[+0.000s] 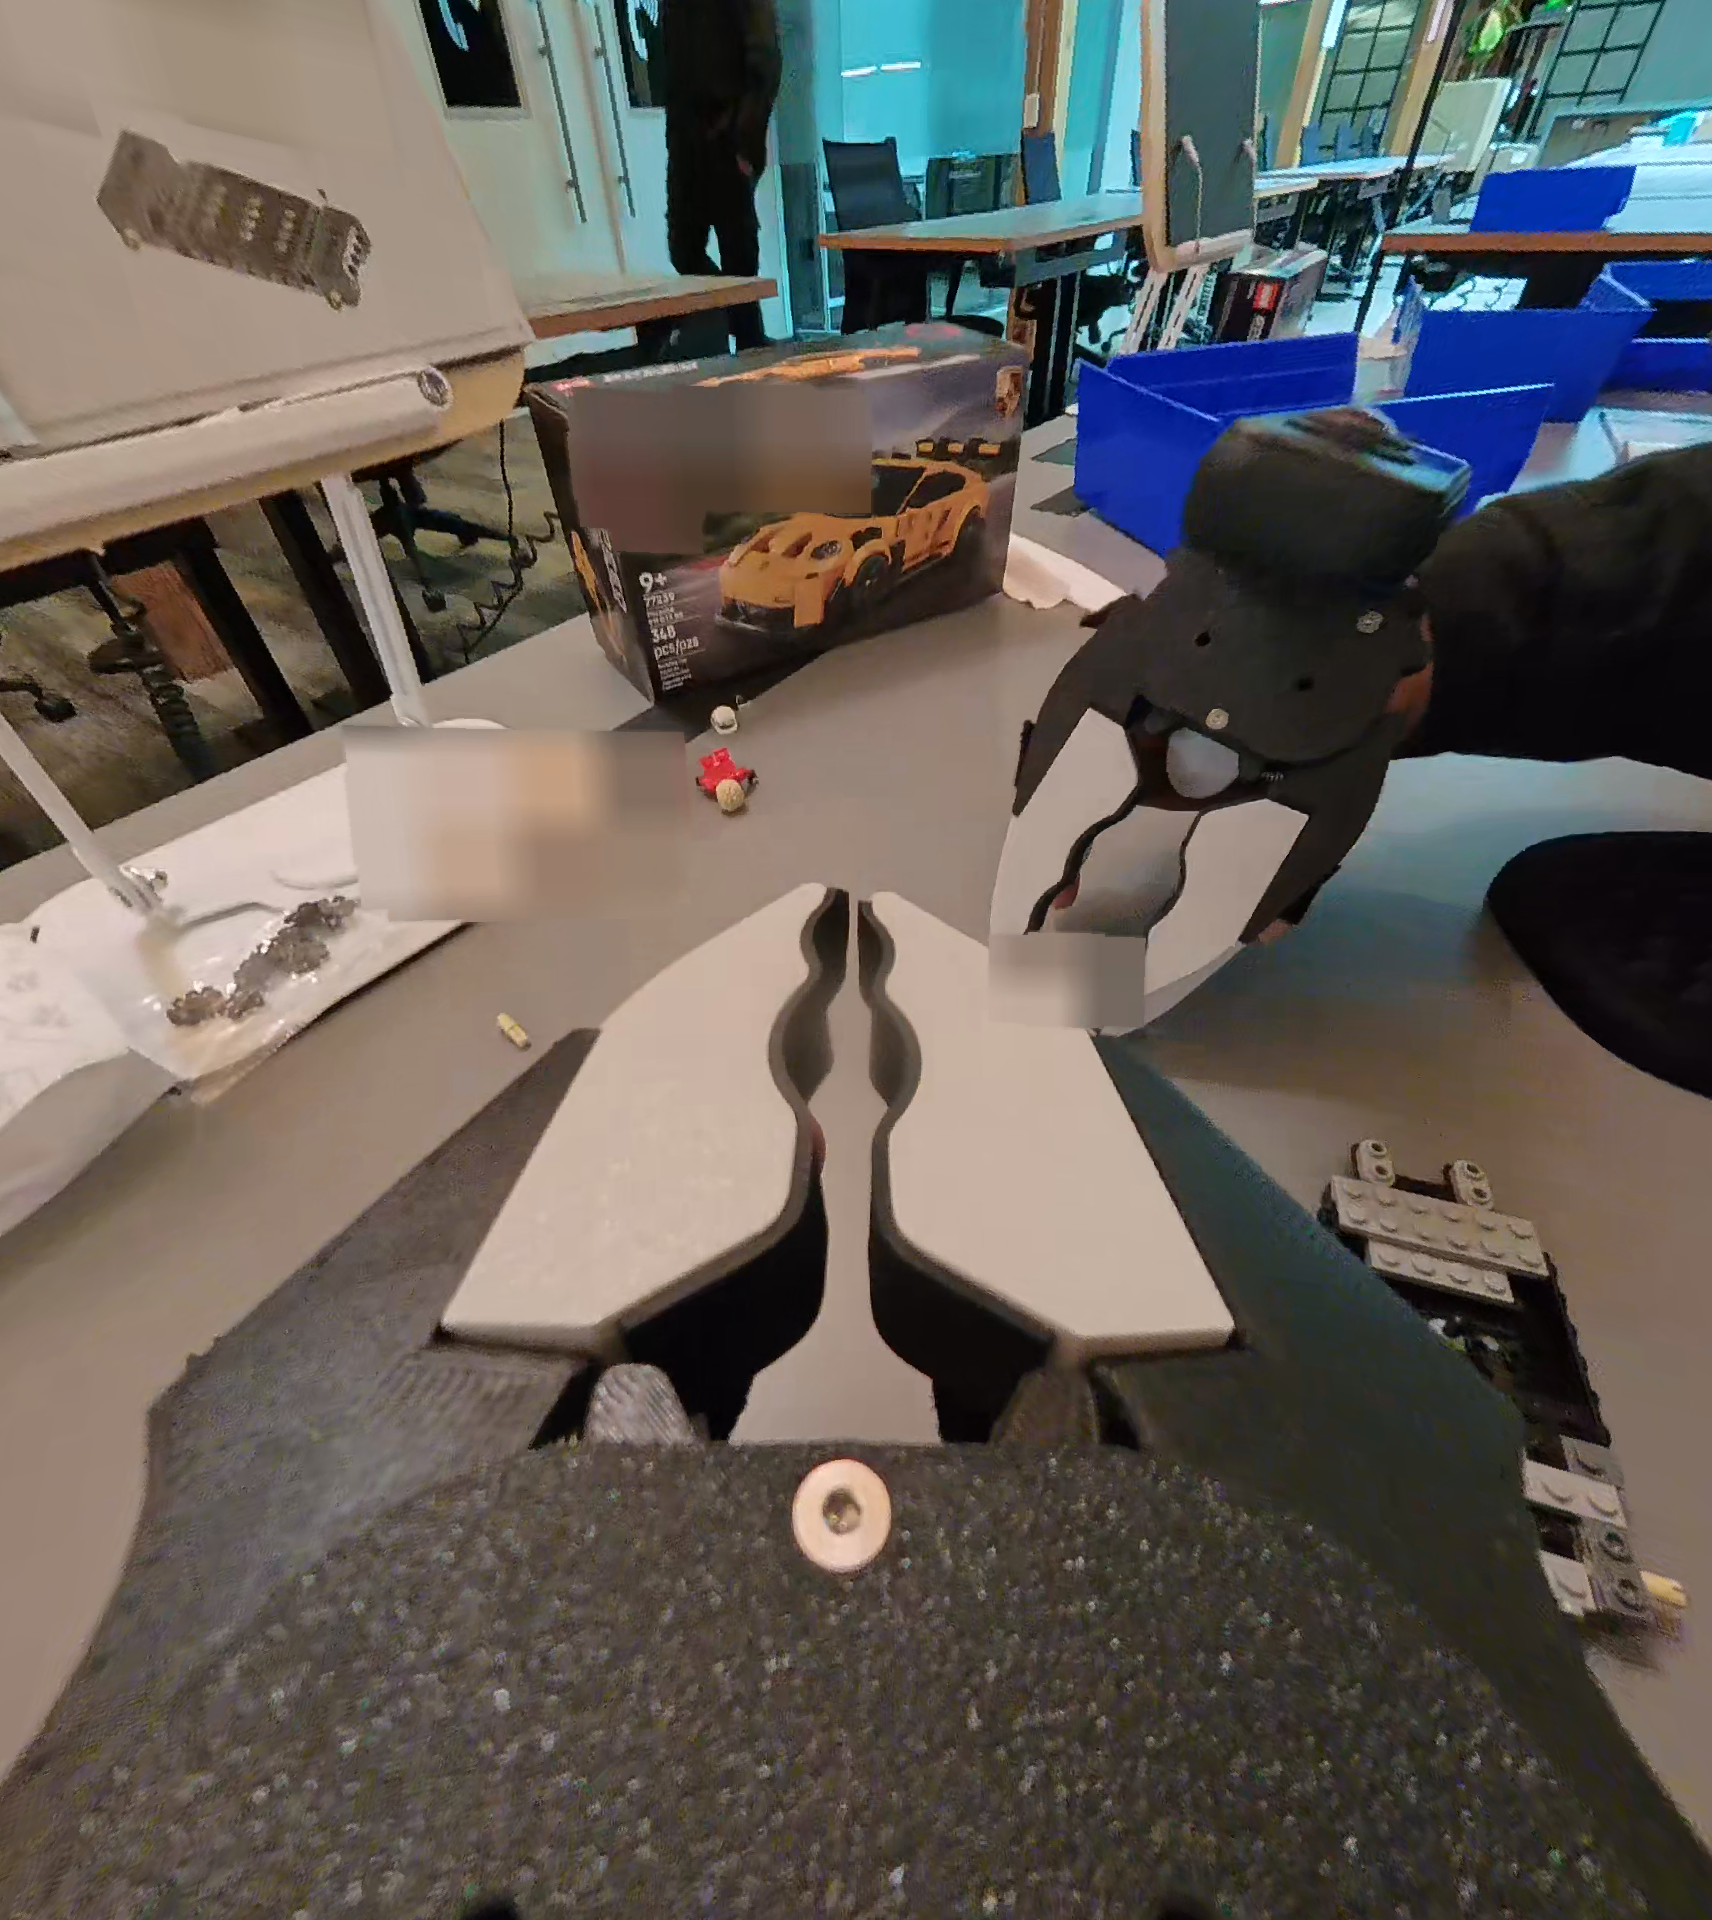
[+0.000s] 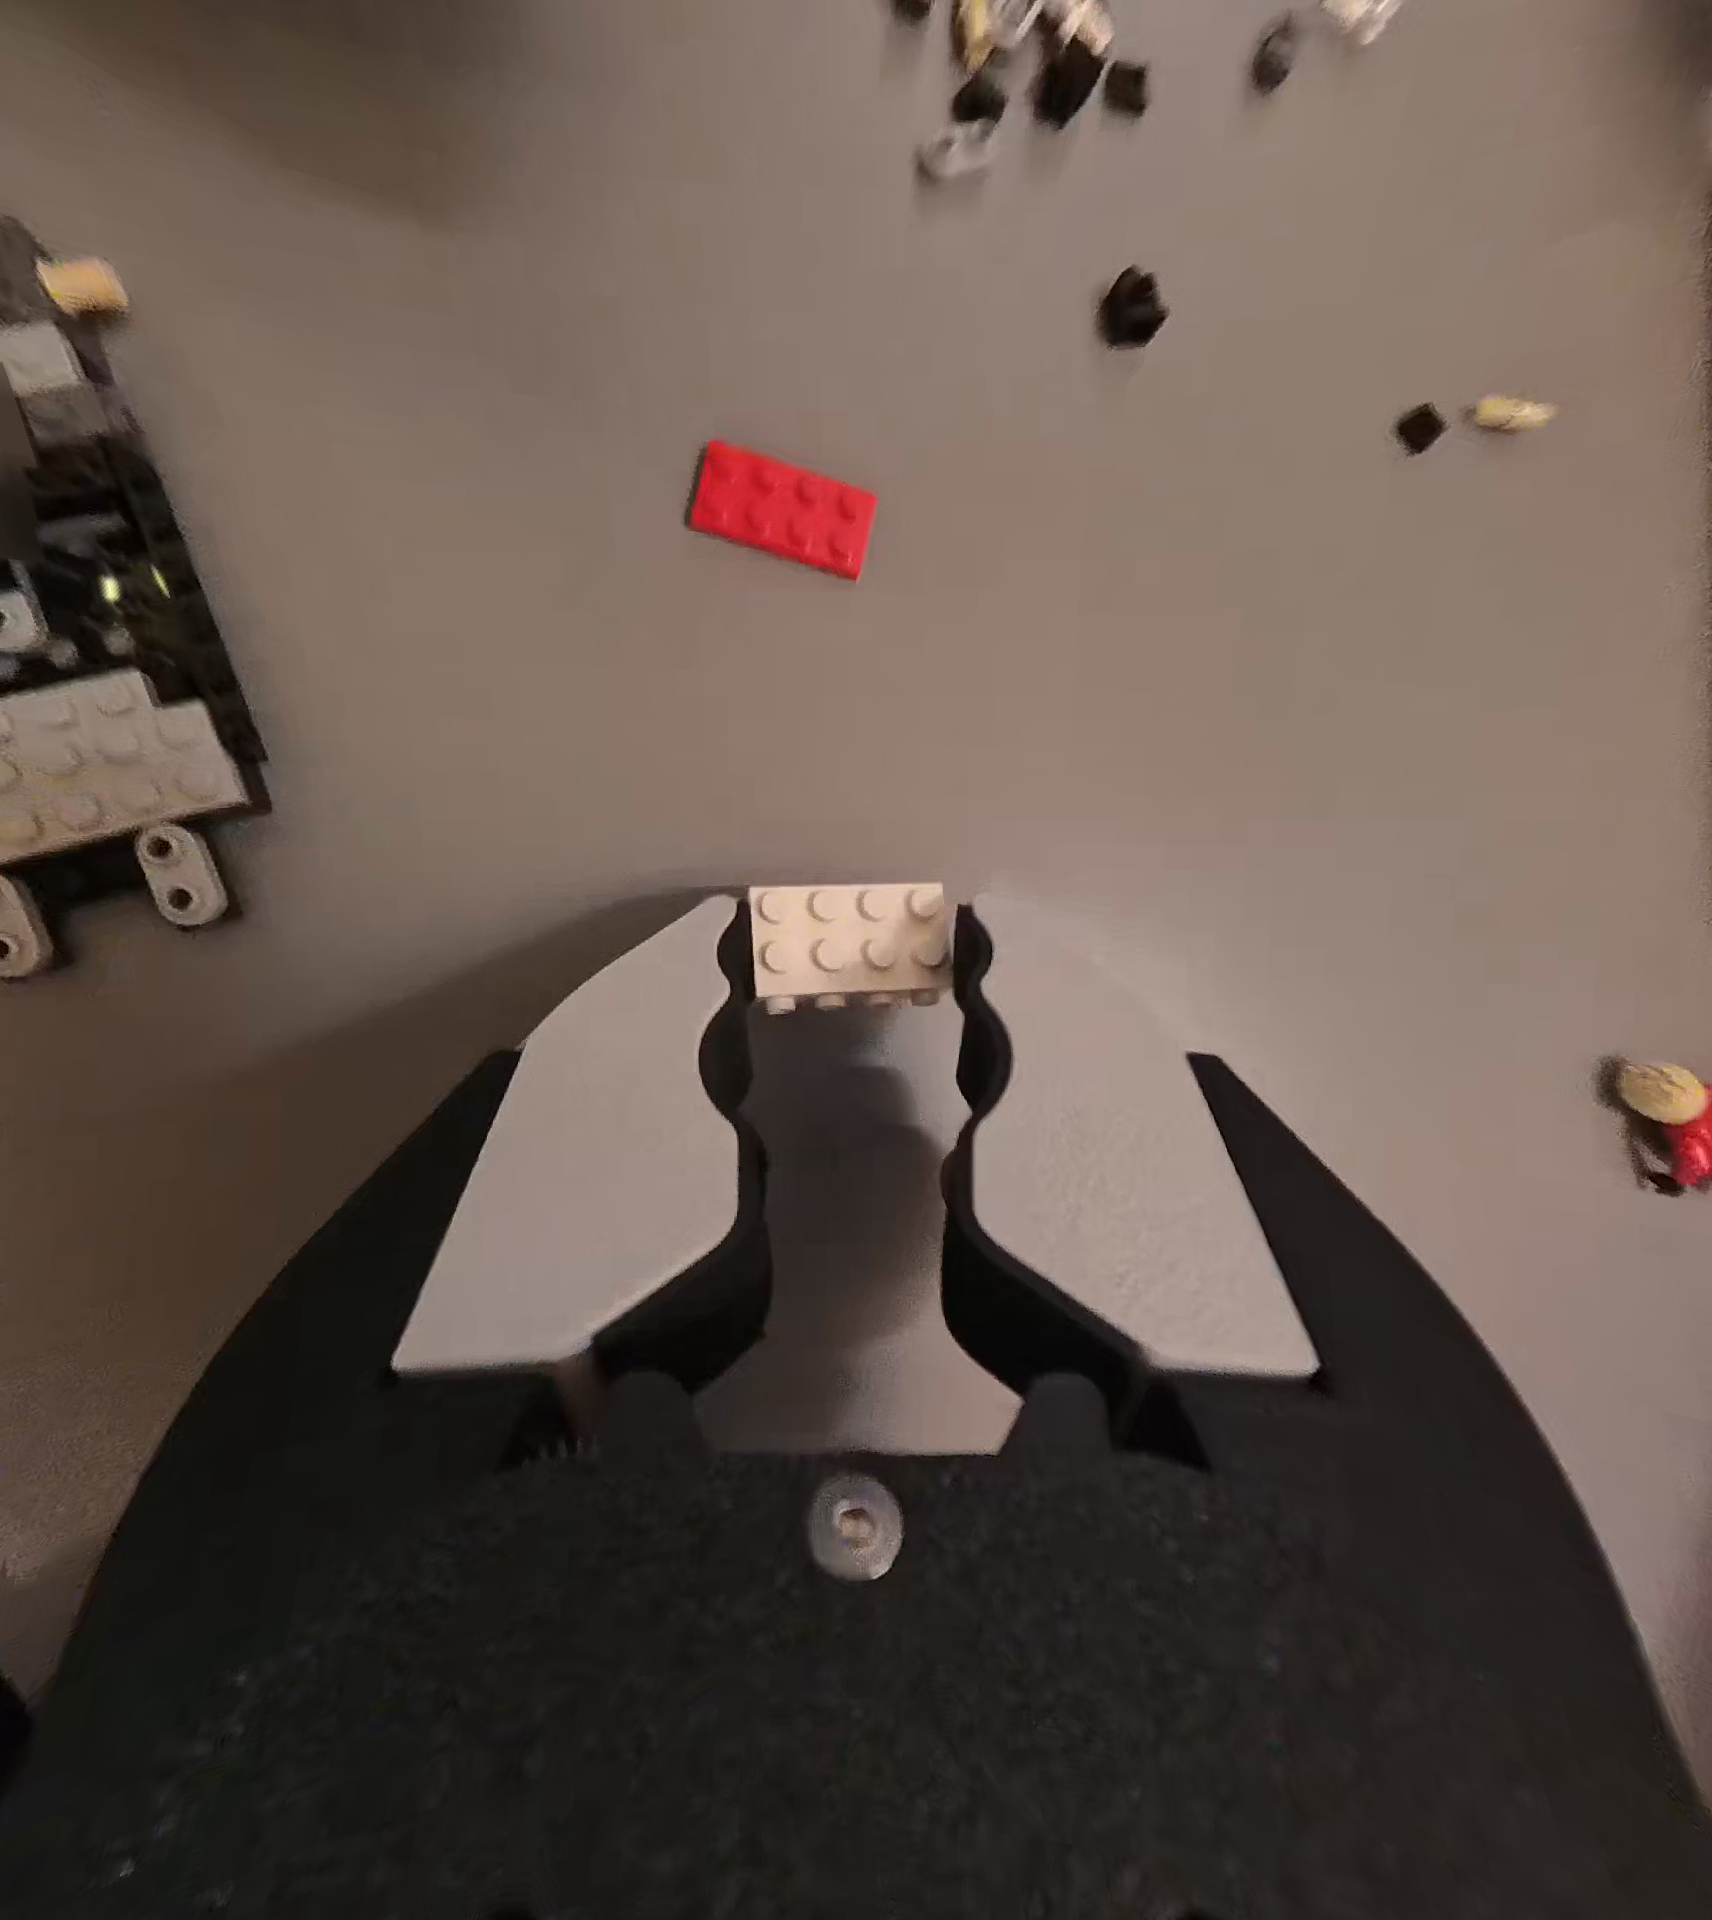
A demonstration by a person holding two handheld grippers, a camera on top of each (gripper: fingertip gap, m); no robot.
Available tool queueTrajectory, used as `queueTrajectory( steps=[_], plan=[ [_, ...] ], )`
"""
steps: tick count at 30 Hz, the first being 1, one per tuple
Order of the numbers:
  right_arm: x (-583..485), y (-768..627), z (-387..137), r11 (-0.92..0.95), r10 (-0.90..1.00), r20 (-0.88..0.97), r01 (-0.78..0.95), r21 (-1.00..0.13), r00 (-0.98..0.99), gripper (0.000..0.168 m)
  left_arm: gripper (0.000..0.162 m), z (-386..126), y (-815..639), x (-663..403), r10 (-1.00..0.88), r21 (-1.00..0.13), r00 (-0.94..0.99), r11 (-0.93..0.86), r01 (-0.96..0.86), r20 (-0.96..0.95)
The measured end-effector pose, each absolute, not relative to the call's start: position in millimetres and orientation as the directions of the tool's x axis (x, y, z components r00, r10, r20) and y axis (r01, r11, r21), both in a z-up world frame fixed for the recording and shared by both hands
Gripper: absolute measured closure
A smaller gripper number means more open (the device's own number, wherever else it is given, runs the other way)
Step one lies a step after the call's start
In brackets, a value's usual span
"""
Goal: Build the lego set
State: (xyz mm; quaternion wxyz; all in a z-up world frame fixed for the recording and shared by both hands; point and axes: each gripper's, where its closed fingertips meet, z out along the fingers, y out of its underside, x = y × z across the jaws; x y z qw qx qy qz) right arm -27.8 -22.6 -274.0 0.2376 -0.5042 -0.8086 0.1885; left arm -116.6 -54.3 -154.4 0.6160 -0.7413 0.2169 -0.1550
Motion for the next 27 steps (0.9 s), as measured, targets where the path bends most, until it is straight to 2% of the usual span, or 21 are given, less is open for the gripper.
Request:
queueTrajectory(
  steps=[6,16,18,20,22,25,27],
  plan=[
    [-31.1,-22.7,-278.1,0.456,0.880,0.124,0.742,-0.491,-0.458,0.132,0.160,-164.4,-52.6,-119.0,-0.525,-0.977,0.851,-0.177,-0.120,-0.009],
    [-38.6,-26.3,-276.4,0.378,0.914,0.106,0.729,-0.571,-0.391,0.131,0.158,-175.1,-53.1,-112.6,-0.556,-0.970,0.831,-0.201,-0.139,-0.004],
    [-39.8,-25.1,-270.5,0.342,0.929,0.105,0.716,-0.608,-0.354,0.118,0.157,-174.3,-53.7,-112.3,-0.558,-0.970,0.830,-0.196,-0.141,-0.008],
    [-35.9,-19.2,-268.5,0.334,0.939,0.134,0.736,-0.589,-0.318,0.100,0.157,-173.2,-54.0,-112.7,-0.558,-0.971,0.830,-0.192,-0.142,-0.011],
    [-35.2,-18.9,-258.0,0.320,0.945,0.160,0.709,-0.629,-0.285,0.097,0.157,-172.6,-54.1,-113.3,-0.557,-0.971,0.831,-0.191,-0.142,-0.012],
    [-34.3,-22.9,-230.4,0.259,0.965,0.175,0.625,-0.737,-0.194,0.105,0.157,-171.2,-54.3,-115.6,-0.552,-0.971,0.833,-0.189,-0.148,-0.020],
    [-32.5,-24.7,-209.5,0.186,0.982,0.159,0.534,-0.824,-0.097,0.120,0.159,-169.8,-54.3,-117.9,-0.547,-0.971,0.837,-0.188,-0.148,-0.022]
  ],
)
